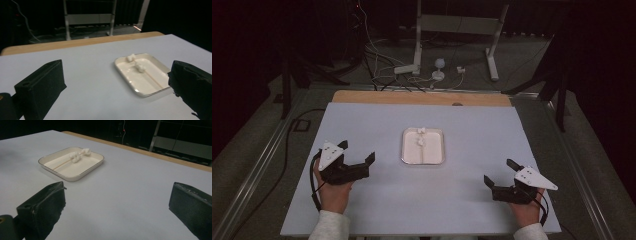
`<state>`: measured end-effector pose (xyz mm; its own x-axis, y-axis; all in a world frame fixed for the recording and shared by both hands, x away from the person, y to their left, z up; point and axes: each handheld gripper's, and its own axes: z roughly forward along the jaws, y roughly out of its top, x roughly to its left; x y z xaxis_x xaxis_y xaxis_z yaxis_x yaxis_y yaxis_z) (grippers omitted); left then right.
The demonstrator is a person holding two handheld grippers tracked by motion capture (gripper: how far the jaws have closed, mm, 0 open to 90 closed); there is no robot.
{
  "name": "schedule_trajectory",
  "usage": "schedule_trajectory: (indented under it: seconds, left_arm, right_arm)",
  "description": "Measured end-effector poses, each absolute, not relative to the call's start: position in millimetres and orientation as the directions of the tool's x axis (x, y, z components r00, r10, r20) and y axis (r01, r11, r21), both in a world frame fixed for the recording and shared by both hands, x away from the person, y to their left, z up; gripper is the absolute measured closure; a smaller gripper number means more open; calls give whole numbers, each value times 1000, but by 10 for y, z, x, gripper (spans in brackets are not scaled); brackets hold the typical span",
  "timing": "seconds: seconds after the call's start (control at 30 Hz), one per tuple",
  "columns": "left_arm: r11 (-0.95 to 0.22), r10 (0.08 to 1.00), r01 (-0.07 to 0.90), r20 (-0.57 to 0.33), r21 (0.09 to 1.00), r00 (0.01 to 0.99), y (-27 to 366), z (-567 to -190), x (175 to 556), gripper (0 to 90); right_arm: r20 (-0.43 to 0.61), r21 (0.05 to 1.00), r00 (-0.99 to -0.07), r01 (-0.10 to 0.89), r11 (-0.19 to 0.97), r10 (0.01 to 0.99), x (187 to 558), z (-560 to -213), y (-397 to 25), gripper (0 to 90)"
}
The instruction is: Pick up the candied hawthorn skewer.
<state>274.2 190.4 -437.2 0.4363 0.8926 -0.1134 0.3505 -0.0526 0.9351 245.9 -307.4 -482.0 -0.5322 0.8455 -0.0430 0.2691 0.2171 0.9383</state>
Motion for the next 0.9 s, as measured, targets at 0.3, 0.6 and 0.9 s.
schedule_trajectory:
  seconds: [0.3, 0.6, 0.9]
  left_arm:
    - [-80, 881, 378, -112, 922, 459, 1602, -4452, 2968, 17]
    - [-112, 878, 403, -99, 909, 467, 1336, -4541, 3165, 20]
    - [-125, 873, 444, -114, 887, 475, 1109, -4683, 3317, 20]
  right_arm:
    - [-67, 934, -530, 264, 239, 846, 2445, -4820, -3053, 9]
    - [-73, 932, -531, 264, 247, 844, 2447, -4825, -3036, 9]
    - [-73, 932, -532, 264, 247, 843, 2449, -4827, -3029, 9]
